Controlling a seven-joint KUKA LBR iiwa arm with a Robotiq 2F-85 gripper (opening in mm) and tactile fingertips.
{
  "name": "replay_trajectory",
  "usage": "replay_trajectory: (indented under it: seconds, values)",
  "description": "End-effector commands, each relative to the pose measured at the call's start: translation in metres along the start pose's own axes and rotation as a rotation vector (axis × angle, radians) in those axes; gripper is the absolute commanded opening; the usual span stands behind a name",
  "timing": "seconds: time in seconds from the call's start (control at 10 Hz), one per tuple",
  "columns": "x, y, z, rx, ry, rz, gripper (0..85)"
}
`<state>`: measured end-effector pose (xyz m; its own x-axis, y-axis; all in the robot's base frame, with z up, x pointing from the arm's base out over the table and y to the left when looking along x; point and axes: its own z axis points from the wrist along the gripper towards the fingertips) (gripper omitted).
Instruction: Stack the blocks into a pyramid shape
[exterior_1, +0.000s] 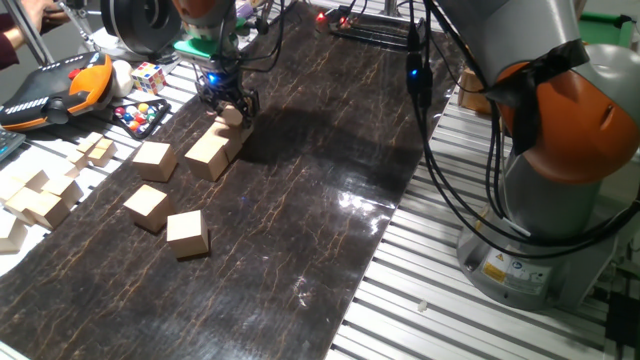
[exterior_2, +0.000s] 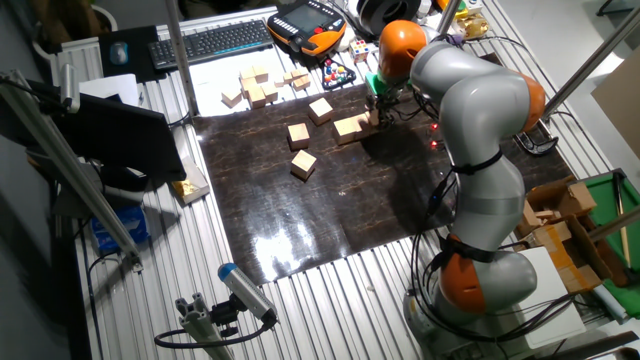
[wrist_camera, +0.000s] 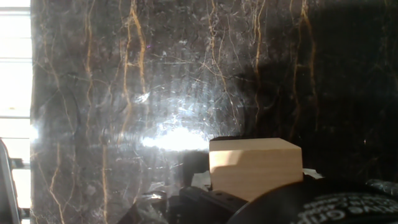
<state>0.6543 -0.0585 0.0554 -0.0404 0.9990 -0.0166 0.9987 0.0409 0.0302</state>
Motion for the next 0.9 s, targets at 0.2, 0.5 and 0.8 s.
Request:
replay_trajectory:
  seconds: [0.2, 0.5, 0.8]
  values:
    - [0.0000, -0.0003, 0.0003, 0.000, 0.000, 0.002, 35.7]
    - [0.0002, -0.0010, 0.0016, -0.003, 0.003, 0.006, 45.0]
    - [0.0003, -0.0013, 0.0019, -0.007, 0.005, 0.009, 55.0]
